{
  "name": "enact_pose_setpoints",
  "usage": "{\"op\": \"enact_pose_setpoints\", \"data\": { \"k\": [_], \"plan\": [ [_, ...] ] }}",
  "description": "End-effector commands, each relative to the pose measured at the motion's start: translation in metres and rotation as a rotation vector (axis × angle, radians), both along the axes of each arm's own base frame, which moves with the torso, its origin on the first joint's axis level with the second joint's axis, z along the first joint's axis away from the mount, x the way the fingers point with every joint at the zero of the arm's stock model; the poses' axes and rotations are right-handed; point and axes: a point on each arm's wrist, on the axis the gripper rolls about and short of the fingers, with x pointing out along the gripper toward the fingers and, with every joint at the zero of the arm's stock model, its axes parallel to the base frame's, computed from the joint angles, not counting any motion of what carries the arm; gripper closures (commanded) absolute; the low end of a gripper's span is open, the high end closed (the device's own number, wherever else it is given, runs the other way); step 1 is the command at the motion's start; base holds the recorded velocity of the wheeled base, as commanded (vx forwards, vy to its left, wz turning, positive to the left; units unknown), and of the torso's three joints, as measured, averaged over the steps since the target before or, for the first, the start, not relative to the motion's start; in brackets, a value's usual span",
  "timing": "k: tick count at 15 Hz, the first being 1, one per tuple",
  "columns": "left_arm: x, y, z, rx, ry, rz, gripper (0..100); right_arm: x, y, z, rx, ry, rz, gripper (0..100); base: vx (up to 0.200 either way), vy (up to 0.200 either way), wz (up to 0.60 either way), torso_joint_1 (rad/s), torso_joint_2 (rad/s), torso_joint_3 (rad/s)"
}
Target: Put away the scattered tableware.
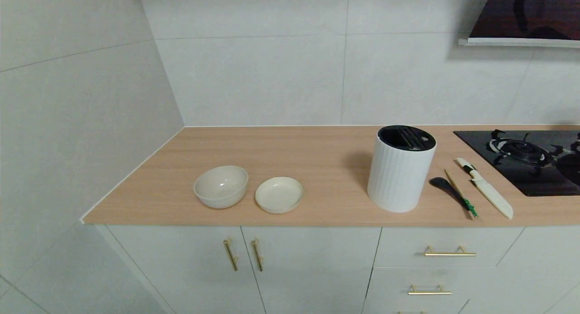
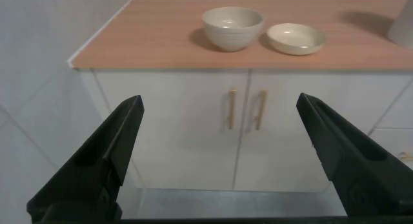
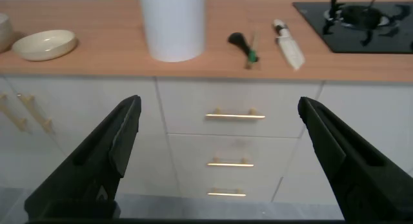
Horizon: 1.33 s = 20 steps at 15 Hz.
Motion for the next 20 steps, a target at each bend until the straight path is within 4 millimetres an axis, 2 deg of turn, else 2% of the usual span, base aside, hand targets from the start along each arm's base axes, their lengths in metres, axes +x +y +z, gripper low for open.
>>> {"op": "enact_pose_setpoints", "data": {
  "k": [1, 15, 20],
  "plan": [
    [0.0000, 0.0000, 0.0000, 0.000, 0.000, 0.001, 0, 0.0001, 0.0000, 0.0001, 0.000, 0.001, 0.001, 0, 0.000, 0.200, 0.00, 0.002, 0.01, 0.002],
    [0.0000, 0.0000, 0.0000, 0.000, 0.000, 0.000, 0, 0.0001, 0.0000, 0.0001, 0.001, 0.001, 0.001, 0, 0.000, 0.200, 0.00, 0.004, 0.00, 0.001],
    [0.0000, 0.0000, 0.0000, 0.000, 0.000, 0.001, 0, 0.0001, 0.0000, 0.0001, 0.001, 0.001, 0.001, 0, 0.000, 0.000, 0.00, 0.000, 0.00, 0.000]
  ]
}}
